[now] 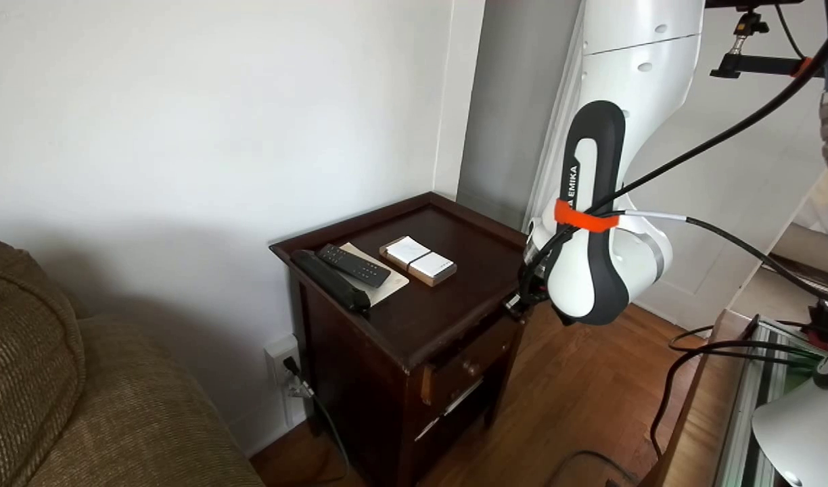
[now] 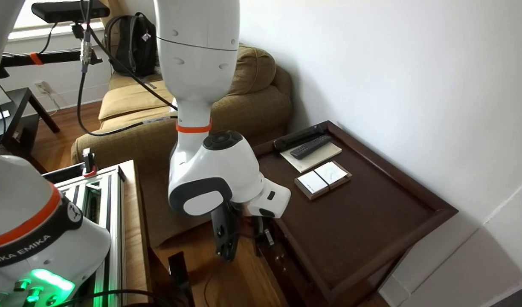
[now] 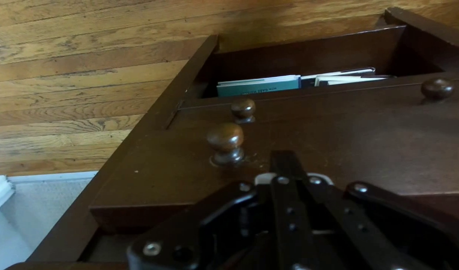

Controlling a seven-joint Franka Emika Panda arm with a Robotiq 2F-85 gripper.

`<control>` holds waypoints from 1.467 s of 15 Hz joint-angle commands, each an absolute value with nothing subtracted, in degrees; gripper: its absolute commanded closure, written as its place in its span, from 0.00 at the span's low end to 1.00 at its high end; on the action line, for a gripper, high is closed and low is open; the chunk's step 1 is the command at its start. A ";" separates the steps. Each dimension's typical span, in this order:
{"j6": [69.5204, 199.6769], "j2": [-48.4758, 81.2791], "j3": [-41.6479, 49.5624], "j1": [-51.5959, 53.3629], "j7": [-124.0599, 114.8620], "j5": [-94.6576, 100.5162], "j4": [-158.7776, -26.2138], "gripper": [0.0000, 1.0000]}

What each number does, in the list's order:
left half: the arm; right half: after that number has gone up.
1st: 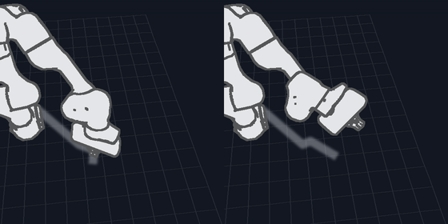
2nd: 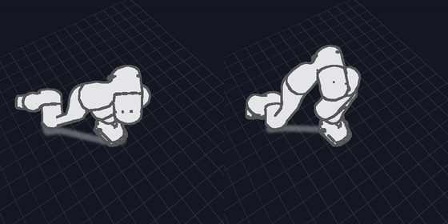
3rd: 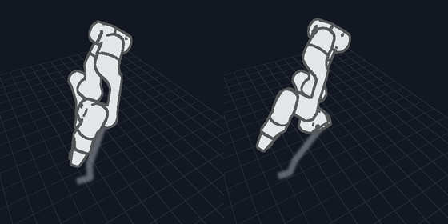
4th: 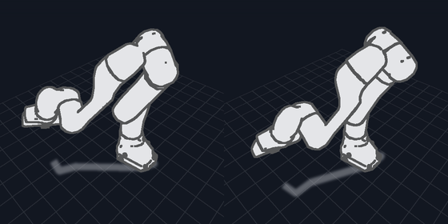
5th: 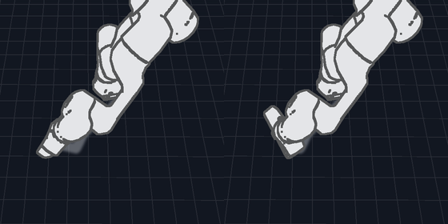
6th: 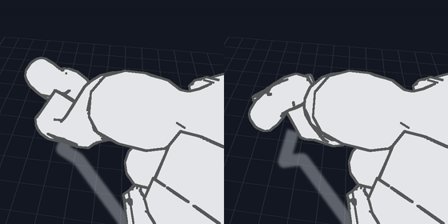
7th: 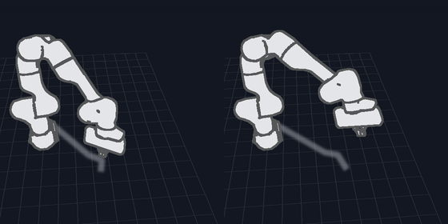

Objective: Put the blue pen in the drawer, then close the drawer

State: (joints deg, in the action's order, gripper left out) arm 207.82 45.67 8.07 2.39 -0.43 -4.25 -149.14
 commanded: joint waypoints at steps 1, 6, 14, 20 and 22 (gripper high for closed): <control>205.41 40.87 6.27 -0.12 0.30 -2.61 -151.06 1.00; 200.93 35.15 6.25 -0.96 0.54 -2.23 -154.48 0.91; 184.49 23.26 6.72 -1.01 1.05 -1.98 -156.86 0.23; 174.80 15.08 11.00 2.78 1.77 0.44 -157.08 0.00; 171.05 12.33 11.70 3.03 1.60 2.61 -156.95 0.00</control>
State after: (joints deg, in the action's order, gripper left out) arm 176.06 17.72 9.49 1.66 1.24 -0.66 -155.27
